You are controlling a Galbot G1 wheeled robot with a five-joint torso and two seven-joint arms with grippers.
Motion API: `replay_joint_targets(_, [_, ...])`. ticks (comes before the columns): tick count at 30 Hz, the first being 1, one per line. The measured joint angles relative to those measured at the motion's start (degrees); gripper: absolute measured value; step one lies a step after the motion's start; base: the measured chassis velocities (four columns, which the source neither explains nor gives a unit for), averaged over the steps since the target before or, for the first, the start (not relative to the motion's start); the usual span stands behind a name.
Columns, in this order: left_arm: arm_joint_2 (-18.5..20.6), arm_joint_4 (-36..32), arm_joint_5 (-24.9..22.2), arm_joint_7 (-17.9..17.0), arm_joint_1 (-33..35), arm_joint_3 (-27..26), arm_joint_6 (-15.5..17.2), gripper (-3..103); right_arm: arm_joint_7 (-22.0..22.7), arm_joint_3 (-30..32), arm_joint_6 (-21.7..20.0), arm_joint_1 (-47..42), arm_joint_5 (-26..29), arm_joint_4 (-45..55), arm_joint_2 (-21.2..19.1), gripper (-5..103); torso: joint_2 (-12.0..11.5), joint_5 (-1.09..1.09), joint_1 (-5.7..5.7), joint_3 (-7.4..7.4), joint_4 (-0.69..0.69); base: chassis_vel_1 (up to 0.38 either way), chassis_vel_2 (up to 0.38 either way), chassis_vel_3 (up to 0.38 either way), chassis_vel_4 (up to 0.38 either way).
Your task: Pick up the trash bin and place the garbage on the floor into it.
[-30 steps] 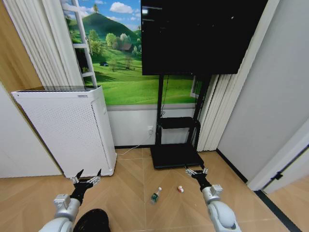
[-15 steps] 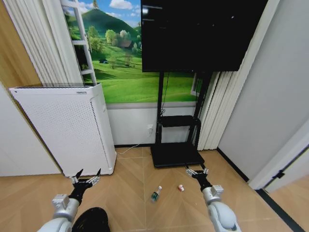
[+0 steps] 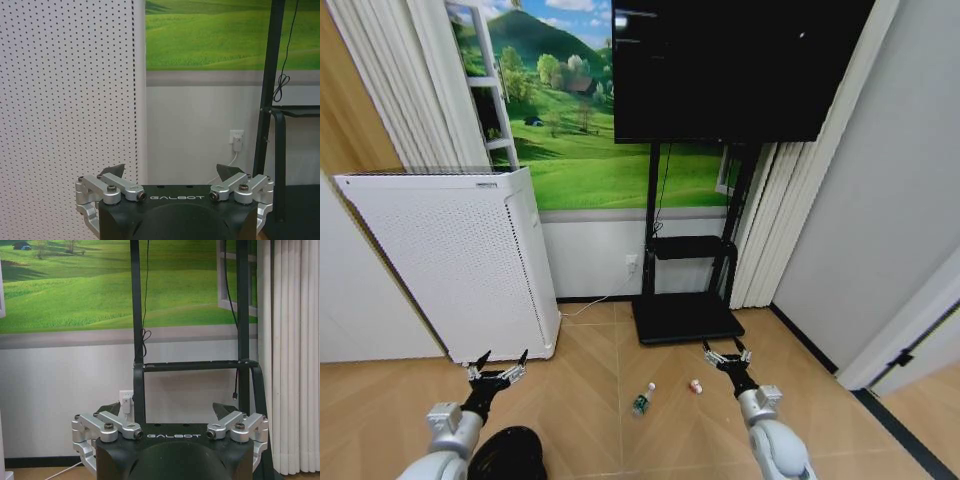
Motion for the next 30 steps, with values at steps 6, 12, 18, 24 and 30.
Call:
replay_joint_targets(6, [0.01,0.66,-0.03,0.09,-0.02,-0.19,-0.15,100,-0.04,-0.25,-0.06,0.13,-0.36,-0.5,0.11,100,-1.79,0.0,-0.7,-1.09,0.0,0.0,0.0,0.0,0.0])
replay_joint_targets(12, [0.12,0.79,-0.19,0.26,-0.08,-0.34,-0.22,100,-0.04,-0.28,-0.11,0.23,-0.4,-0.54,0.11,100,-2.73,0.0,-1.05,-1.68,0.0,0.0,0.0,0.0,0.0])
replay_joint_targets(18, [0.39,0.85,-0.51,0.3,-0.28,-0.37,-0.22,100,-0.05,-0.28,-0.17,0.23,-0.47,-0.62,0.26,100,-4.55,0.0,-1.77,-2.77,0.0,0.0,0.0,0.0,0.0])
replay_joint_targets(24, [0.5,0.85,-0.52,0.39,-0.2,-0.36,-0.22,100,-0.07,-0.31,-0.18,0.12,-0.53,-0.67,0.49,100,-5.62,0.0,-2.19,-3.42,0.0,0.0,0.0,0.0,0.0])
replay_joint_targets(30, [0.87,0.74,-0.65,0.46,-0.09,-0.47,-0.19,100,-0.1,-0.38,-0.18,-0.01,-0.57,-0.68,0.67,100,-7.26,0.0,-2.79,-4.46,0.0,0.0,0.0,0.0,0.0])
